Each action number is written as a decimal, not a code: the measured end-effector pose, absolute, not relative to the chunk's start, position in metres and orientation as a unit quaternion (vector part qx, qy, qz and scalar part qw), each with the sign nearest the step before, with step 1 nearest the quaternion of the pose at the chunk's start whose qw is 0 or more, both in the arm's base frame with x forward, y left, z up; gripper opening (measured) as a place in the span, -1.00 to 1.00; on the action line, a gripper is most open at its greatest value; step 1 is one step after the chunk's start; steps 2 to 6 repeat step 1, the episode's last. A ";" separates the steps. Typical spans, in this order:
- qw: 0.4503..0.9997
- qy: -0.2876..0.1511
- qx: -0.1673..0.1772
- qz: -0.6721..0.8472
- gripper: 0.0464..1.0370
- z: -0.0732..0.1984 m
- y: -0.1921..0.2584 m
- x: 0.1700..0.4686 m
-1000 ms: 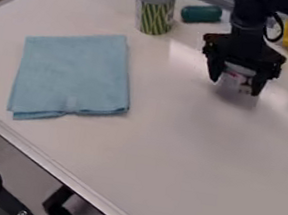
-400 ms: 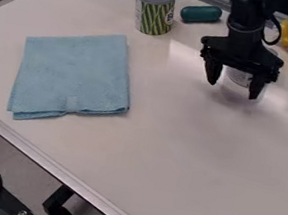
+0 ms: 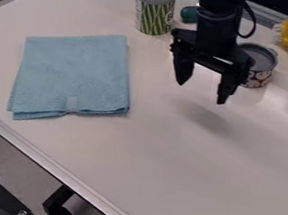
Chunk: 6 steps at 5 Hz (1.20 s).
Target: Picked up the container and put it at the upper side of the table
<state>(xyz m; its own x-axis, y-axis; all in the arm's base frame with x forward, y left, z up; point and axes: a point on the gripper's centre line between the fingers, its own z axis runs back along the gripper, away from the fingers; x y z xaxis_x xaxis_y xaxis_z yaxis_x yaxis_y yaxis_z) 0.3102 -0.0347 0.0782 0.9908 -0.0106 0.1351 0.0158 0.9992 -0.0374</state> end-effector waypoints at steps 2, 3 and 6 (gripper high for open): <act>0.996 -0.074 -0.001 -0.054 0.92 0.085 -0.027 0.298; 0.996 -0.074 -0.001 -0.054 0.92 0.085 -0.027 0.298; 0.996 -0.074 -0.001 -0.054 0.92 0.085 -0.027 0.298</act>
